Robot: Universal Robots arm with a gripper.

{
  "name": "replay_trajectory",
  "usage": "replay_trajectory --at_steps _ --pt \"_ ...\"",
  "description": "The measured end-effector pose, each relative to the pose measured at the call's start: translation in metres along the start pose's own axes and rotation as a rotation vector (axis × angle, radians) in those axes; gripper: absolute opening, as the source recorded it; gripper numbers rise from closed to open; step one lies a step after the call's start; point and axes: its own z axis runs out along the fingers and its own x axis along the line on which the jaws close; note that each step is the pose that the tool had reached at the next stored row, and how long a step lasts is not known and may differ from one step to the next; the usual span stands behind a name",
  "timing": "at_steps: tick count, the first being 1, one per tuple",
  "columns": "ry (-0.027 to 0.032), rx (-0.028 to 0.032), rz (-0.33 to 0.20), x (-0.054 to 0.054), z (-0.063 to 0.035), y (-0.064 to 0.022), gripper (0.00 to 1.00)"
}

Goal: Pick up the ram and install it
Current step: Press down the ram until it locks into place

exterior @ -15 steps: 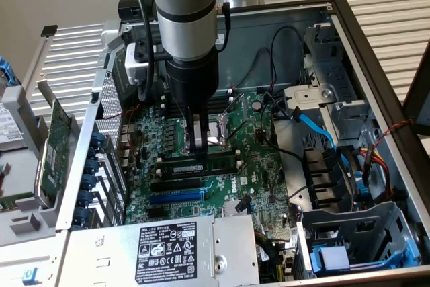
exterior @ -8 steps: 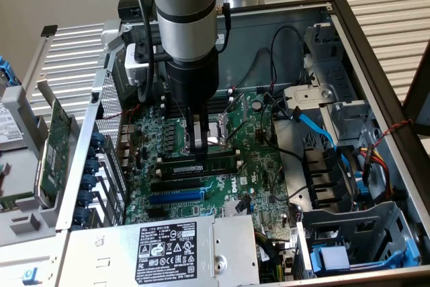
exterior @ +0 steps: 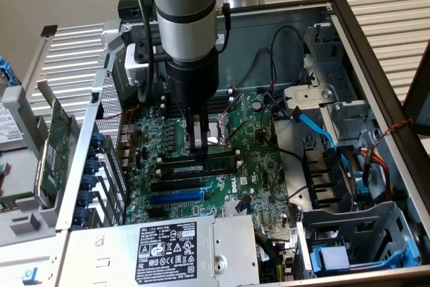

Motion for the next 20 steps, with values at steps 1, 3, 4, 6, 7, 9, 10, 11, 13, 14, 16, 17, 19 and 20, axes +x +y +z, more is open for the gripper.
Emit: replay_trajectory --at_steps 1,3,4,6,7,9,10,11,13,14,16,17,19,20 --pt "0.0 -0.0001 0.0 0.0 0.0002 0.0 0.11" --pt "-0.0007 0.0 0.0 0.0001 0.0005 0.0001 0.11" --pt "-0.0011 0.0 0.0 0.0001 0.0006 0.0001 0.11" --pt "-0.0023 0.0 0.0 0.0 0.0009 0.0002 0.11" --pt "-0.0027 0.0001 0.0 0.0 0.0011 0.0002 0.11" --pt "-0.0025 -0.0001 0.0 0.0 0.0013 0.0002 0.11" --pt "-0.0033 0.0002 0.0 -0.0001 0.0017 0.0002 0.11" --pt "-0.0035 0.0003 0.0 -0.0001 0.0021 0.0002 0.11" --pt "-0.0028 0.0 0.0 0.0 0.0023 0.0003 0.11" --pt "-0.0027 0.0 0.0 0.0 0.0023 0.0003 0.11" --pt "-0.0029 0.0 0.0 0.0 0.0022 0.0003 0.11" --pt "-0.0038 0.0005 0.0 -0.0001 0.0012 0.0003 0.11" --pt "-0.0034 0.0003 0.0 -0.0001 -0.0042 0.0004 0.11" --pt "-0.0031 0.0002 0.0 -0.0001 -0.0075 0.0004 0.11"
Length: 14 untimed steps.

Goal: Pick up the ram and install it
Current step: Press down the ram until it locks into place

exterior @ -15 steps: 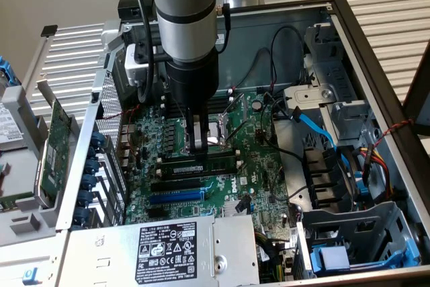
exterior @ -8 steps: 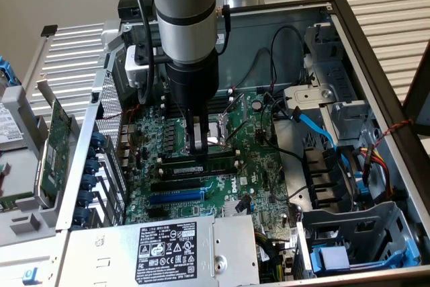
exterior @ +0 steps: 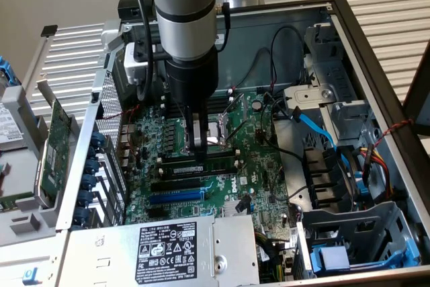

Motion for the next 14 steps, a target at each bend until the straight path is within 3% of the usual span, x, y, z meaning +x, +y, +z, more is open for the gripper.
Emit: replay_trajectory --at_steps 5,7,12,14 --pt "0.0003 -0.0002 0.0 0.0 -0.011 -0.0001 0.11" --pt "-0.0024 0.0 0.0 0.0 -0.0112 -0.0001 0.11" --pt "-0.0023 -0.0003 0.0 0.0 -0.0113 -0.0001 0.11" --pt "-0.0014 -0.0001 0.024 0.0 -0.0105 -0.0001 0.11"
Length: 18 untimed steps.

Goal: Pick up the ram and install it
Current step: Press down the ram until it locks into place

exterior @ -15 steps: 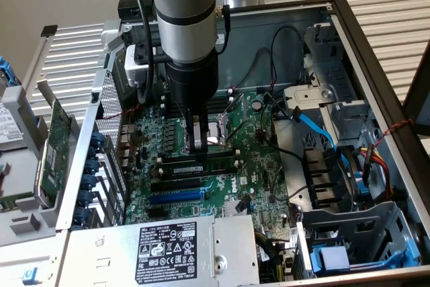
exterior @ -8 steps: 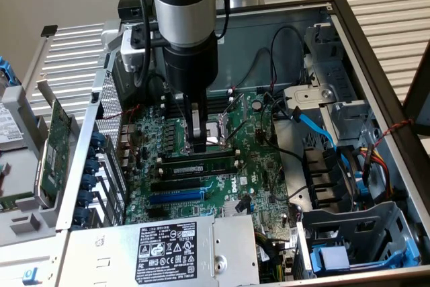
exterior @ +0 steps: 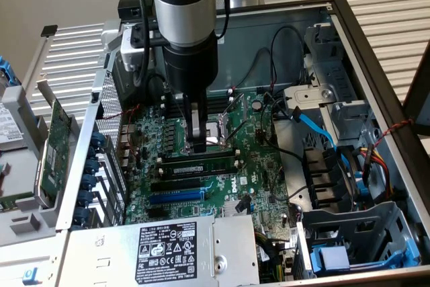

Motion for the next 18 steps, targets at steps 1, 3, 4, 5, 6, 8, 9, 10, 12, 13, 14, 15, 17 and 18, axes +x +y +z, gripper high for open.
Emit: replay_trajectory --at_steps 1,3,4,5,6,8,9,10,12,13,14,15,17,18 --pt "0.0004 0.0001 0.012 0.0 0.0003 0.0 0.11" --pt "0.0006 0.0004 0.039 0.0 0.001 0.0 0.11" --pt "0.0007 0.0006 0.052 0.0 0.0013 0.0 0.11" --pt "0.0012 0.0006 0.065 0.0 0.0015 0.0 0.11" --pt "0.0015 0.0007 0.078 0.0 0.0016 0.0001 0.11" --pt "0.0019 0.001 0.103 0.0 0.0018 0.0001 0.11" --pt "0.0019 0.0011 0.114 0.0 0.0019 0.0001 0.11" --pt "0.002 0.0013 0.127 0.0 0.0019 0.0001 0.11" --pt "0.002 0.0015 0.153 0.0 0.0019 0.0001 0.11" --pt "0.0019 0.0016 0.166 0.0 0.0019 0.0001 0.11" --pt "0.0019 0.0017 0.179 0.0 0.0019 0.0 0.11" --pt "0.0018 0.0018 0.193 0.0 0.0019 0.0 0.11" --pt "0.0018 0.002 0.22 0.0 0.0019 0.0 0.11" --pt "0.0017 0.0022 0.234 0.0 0.0019 0.0 0.11"
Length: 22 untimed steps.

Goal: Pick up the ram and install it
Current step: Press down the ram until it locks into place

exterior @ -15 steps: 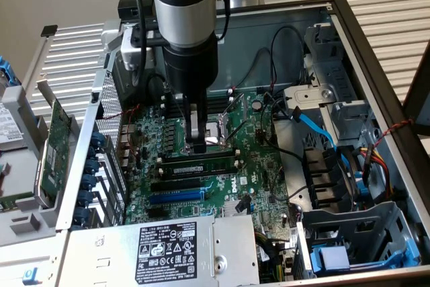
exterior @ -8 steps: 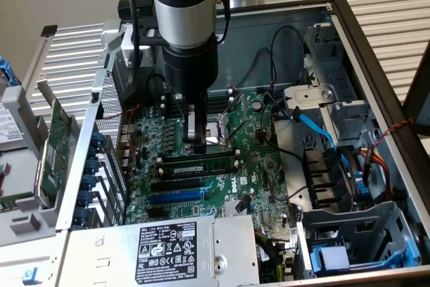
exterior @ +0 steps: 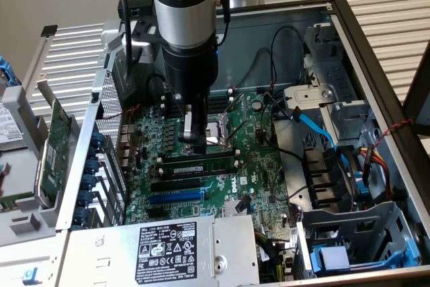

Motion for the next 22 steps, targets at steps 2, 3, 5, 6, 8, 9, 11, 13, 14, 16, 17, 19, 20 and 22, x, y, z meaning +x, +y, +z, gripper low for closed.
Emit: replay_trajectory --at_steps 2,3,5,6,8,9,11,13,14,16,17,19,20,22 --pt "0.0 0.0002 0.027 0.0 0.0 0.0 0.11" --pt "-0.0001 0.0003 0.042 0.0 0.0 0.0 0.11" --pt "-0.0002 0.0005 0.07 0.0 0.0 0.0 0.11" --pt "-0.0002 0.0006 0.084 0.0 0.0 0.0 0.11" --pt "-0.0002 0.0008 0.113 0.0 0.0 0.0 0.11" --pt "-0.0003 0.0008 0.127 0.0 0.0 0.0 0.11" --pt "-0.0004 0.001 0.155 0.0 0.0 0.0 0.11" --pt "-0.0004 0.0012 0.183 0.0 0.0 0.0 0.11" --pt "-0.0004 0.0013 0.197 0.0 0.0 0.0 0.11" --pt "-0.0005 0.0015 0.225 0.0 0.0 0.0 0.11" --pt "-0.0005 0.0016 0.239 0.0 0.0 0.0 0.11" --pt "-0.0005 0.0018 0.267 0.0 0.0 0.0 0.11" --pt "-0.0006 0.0019 0.282 0.0 0.0 0.0 0.11" --pt "-0.0007 0.0021 0.31 0.0 0.0 0.0 0.11"
